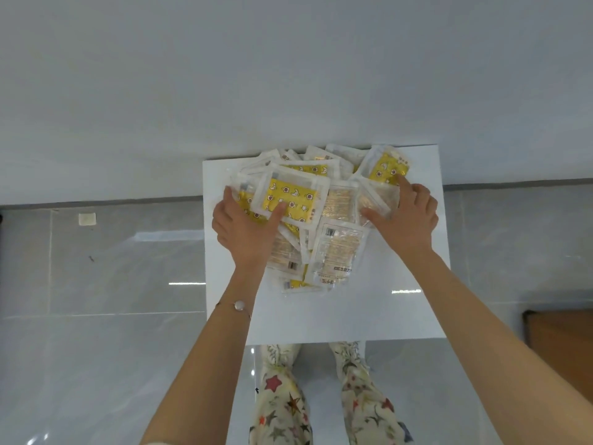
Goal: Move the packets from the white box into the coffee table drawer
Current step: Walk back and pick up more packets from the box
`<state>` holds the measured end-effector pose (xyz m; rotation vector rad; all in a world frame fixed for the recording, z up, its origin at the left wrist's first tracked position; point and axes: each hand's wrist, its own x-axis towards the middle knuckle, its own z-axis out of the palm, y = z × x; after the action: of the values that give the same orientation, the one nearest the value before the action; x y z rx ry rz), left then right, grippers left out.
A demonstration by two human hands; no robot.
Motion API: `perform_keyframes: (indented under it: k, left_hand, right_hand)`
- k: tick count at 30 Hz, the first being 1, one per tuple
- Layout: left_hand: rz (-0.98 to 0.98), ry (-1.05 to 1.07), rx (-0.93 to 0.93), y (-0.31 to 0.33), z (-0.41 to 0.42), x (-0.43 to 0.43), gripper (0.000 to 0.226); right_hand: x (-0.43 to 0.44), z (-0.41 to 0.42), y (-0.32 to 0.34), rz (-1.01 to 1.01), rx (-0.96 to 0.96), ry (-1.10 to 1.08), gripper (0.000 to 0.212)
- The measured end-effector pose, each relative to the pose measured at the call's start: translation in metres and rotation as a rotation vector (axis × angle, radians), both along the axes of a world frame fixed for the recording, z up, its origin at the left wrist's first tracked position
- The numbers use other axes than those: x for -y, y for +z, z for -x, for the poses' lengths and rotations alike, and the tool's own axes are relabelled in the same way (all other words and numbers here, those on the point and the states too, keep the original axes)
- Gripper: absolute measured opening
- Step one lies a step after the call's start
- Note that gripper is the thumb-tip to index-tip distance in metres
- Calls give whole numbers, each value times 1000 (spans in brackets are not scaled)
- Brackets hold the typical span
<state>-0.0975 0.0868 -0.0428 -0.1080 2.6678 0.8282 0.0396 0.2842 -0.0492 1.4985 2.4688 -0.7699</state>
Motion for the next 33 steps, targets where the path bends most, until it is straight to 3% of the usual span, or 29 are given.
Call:
perform_keyframes:
  k: [5, 10, 13, 15, 19, 23, 28, 33]
  left_hand:
    - [-1, 74, 9, 0, 5, 5, 101]
    - [-323, 179, 154, 5, 19, 31, 55]
    - [-338, 205, 150, 9, 20, 42, 42]
    - [-323, 235, 137, 11, 19, 49, 40]
    - [-291, 265, 144, 12, 16, 60, 36]
    - [-354, 299, 197, 17, 9, 72, 36]
    - [-513, 336, 425, 25, 6, 87, 21]
    - [-737, 366, 528, 44, 4, 100, 49]
  right_hand:
    - [4, 3, 3, 170, -32, -166, 79]
    - [10, -9, 6, 338, -119, -350, 63]
    - [12, -18, 8, 400, -159, -403, 42]
    - [11, -25, 10, 411, -187, -397, 26]
    - [11, -37, 13, 399, -232, -424, 19]
    - [8, -44, 19, 340, -334, -527, 24]
    - [6, -49, 27, 398, -339, -530, 33]
    - [7, -43, 46, 414, -465, -531, 32]
